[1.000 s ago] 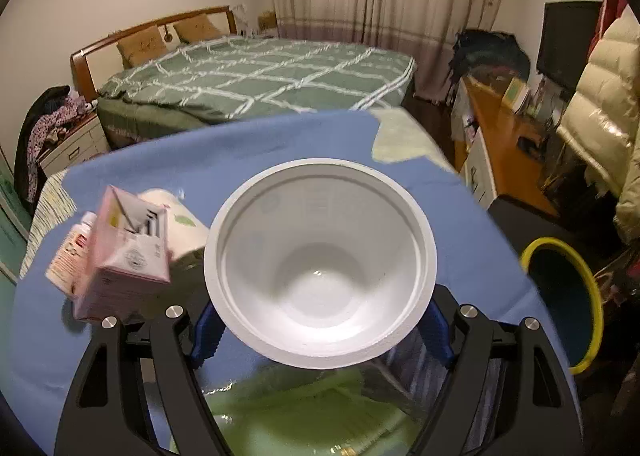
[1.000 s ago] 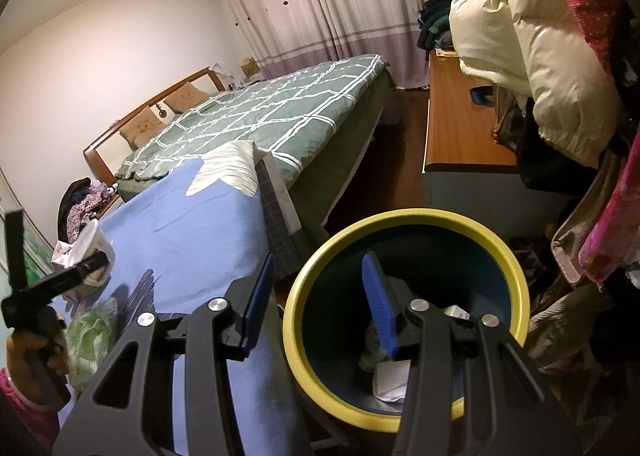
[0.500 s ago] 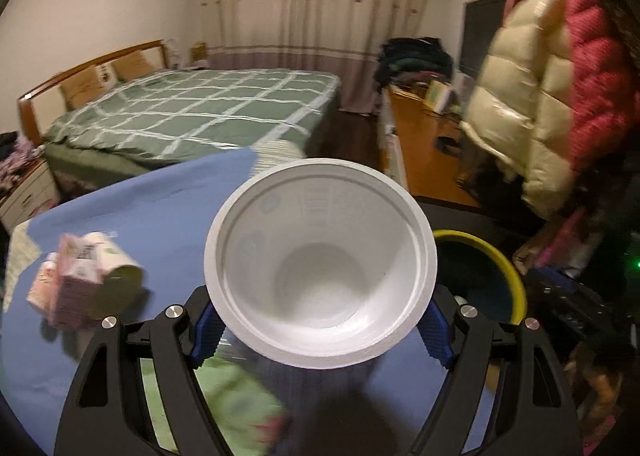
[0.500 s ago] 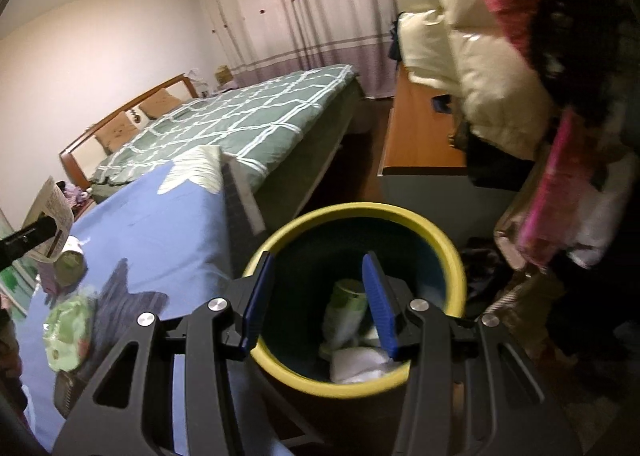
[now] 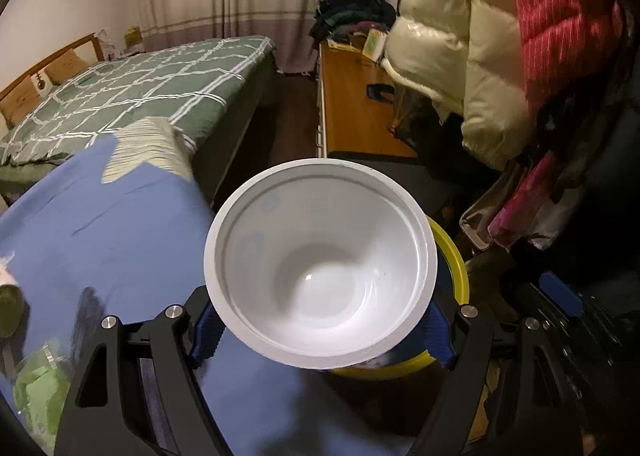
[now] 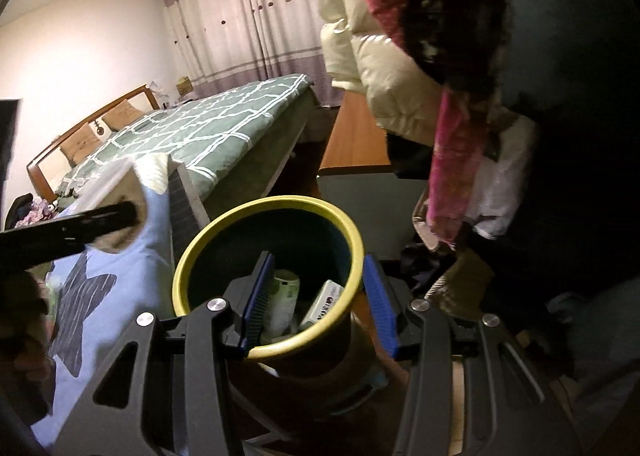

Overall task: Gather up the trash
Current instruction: 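Carry the bowl over the bin and open the left gripper, then grasp the green plastic bag with the right gripper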

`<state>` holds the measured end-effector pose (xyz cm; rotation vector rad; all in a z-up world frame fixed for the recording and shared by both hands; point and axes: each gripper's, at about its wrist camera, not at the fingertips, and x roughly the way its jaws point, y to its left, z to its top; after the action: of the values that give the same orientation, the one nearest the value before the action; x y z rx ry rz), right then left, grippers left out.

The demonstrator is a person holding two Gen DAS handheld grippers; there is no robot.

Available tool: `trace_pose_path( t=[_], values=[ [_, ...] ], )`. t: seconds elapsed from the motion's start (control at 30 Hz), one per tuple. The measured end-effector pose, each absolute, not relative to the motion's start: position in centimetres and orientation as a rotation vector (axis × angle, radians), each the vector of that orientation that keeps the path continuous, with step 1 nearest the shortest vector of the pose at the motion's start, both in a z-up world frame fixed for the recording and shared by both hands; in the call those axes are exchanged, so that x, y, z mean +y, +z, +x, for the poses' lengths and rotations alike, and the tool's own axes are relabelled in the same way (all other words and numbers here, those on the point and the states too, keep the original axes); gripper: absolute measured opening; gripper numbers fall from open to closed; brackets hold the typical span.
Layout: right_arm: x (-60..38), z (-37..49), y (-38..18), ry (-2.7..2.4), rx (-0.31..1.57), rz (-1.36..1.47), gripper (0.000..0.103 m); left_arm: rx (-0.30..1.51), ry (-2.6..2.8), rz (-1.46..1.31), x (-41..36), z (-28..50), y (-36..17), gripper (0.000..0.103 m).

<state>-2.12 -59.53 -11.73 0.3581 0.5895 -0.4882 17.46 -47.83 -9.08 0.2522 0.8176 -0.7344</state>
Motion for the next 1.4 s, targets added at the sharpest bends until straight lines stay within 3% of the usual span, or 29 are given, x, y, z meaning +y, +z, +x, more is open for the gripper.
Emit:
trace_pose_path(
  t=[0.1,0.17,0.4,0.9,1.4],
  values=[
    [-59.7,-2.3,-11.9,-0.492,0.591,0.357,0.051,0.834,-0.731,0.276,-49.9,17.8,-10.0,0.081],
    [-59.9,-2.2,-12.1,-0.490,0.593,0.362,0.052,0.848,-0.714,0.290,-50.8,18.0,-10.4,0.094],
    [-59.3,-1.9,-12.1,-0.475,0.598,0.363,0.052,0.824,-0.691,0.232,-47.9,18.3,-8.7,0.094],
    [-50.5,4.4,-10.9,-0.224,0.650,0.275,0.052,0.592,-0.373,0.068,-24.5,18.1,-2.1,0.098],
    [-34.9,14.2,-10.9,0.105,0.758,0.078,0.052,0.570,0.065,-0.047,-4.3,22.5,-7.8,0.098]
  ],
)
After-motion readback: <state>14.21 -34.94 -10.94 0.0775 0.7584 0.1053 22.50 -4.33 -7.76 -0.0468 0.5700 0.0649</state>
